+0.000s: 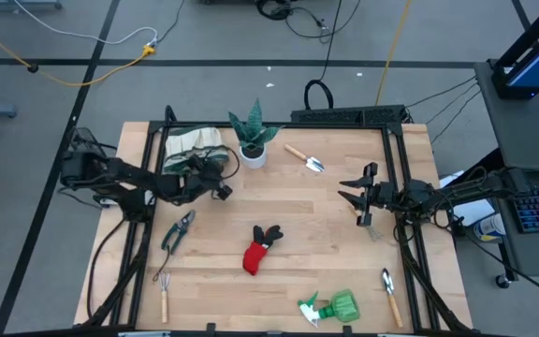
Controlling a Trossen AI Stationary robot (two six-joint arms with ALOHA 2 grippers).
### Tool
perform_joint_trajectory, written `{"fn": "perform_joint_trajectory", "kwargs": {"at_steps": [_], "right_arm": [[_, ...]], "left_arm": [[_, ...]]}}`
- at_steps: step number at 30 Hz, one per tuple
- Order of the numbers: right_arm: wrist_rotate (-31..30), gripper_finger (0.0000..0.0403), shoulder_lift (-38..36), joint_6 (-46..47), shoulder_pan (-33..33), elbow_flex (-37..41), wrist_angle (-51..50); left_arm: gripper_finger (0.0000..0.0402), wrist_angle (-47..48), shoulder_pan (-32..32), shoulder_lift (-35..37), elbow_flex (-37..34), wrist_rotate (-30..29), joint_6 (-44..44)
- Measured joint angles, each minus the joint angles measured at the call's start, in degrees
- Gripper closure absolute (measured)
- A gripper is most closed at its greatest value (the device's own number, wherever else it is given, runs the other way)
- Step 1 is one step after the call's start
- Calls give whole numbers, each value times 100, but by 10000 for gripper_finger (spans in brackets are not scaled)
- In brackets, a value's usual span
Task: Pick & Place Garden tools in Gardening bag
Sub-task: Prepare the gardening bag
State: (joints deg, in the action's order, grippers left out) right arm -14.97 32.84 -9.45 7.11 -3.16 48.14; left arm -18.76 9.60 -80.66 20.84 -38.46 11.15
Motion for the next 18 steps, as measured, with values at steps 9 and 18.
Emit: {"fn": "perform_joint_trajectory", "kwargs": {"at_steps": [9, 18], "right_arm": [[0, 287, 1, 83, 0, 0, -4], [1, 287, 0, 138, 0, 0, -9]], "left_arm": [[393, 914, 5, 610, 4, 767, 158], [274, 321, 440, -170, 2, 726, -49]]}}
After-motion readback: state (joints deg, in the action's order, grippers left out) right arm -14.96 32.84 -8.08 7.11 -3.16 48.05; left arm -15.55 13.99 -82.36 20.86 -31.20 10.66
